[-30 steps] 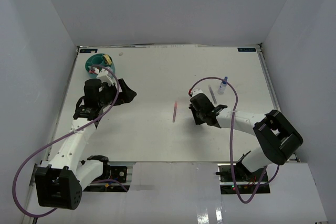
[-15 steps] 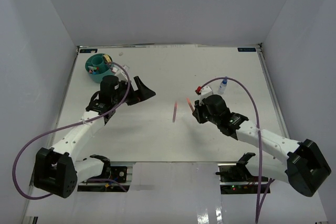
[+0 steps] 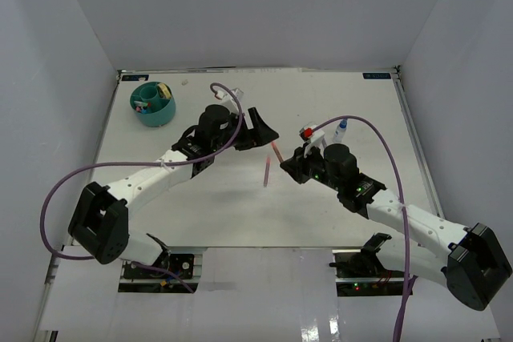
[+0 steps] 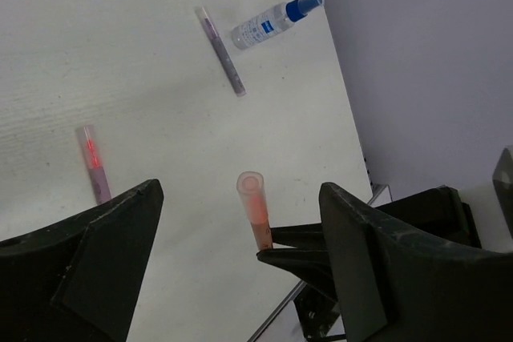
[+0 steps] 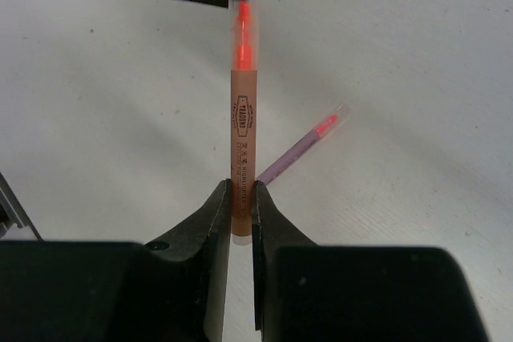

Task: Sort the stationery into containers
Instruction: Pick up the pen from the center of the board, then place the pen in the storage box.

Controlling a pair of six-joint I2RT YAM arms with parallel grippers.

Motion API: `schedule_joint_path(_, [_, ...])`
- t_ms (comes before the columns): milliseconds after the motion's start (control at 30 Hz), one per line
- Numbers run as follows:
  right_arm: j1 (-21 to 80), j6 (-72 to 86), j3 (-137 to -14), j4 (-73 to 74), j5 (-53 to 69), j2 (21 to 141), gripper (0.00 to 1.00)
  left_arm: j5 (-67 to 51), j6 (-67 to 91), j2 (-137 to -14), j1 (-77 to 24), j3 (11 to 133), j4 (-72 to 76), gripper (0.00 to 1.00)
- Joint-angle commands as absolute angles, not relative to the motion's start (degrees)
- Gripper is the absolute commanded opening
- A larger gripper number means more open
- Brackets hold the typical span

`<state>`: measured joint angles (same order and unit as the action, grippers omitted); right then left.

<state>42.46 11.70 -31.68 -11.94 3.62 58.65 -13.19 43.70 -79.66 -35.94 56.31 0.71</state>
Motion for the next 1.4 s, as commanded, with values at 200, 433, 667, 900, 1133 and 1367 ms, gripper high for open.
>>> schedule_joint_path(200, [42.72,13.45,-31.11,-18.63,5.36,59.41,0.17,-9.05,43.51,-82.62,-41.04,59.15,2.55,0.72])
schedule_joint_path(433, [42.8,14.41,-30.85,-19.34,4.22,60.12,0.2,-9.49,42.89,-82.7,-42.1,59.24,2.9,0.41])
schedule_joint_path(667, [42.71,14.77,-31.11,-19.42,3.96,60.21,0.31,-9.32,42.19,-82.44,-42.28,59.15,2.99,0.24])
schedule_joint_path(900, [42.71,14.5,-31.29,-18.37,2.29,59.68,0.71,-4.76,39.03,-81.3,-42.19,59.06,0.98,0.18])
schedule_joint_path(1133, [42.71,12.57,-30.59,-13.46,-4.12,57.66,0.96,16.56,26.12,-79.64,-40.17,63.36,-7.55,0.17])
schedule_joint_path(1367, [42.63,10.81,-26.72,-12.39,-10.81,54.85,0.9,30.84,11.88,-76.82,-26.65,63.55,-2.83,0.17])
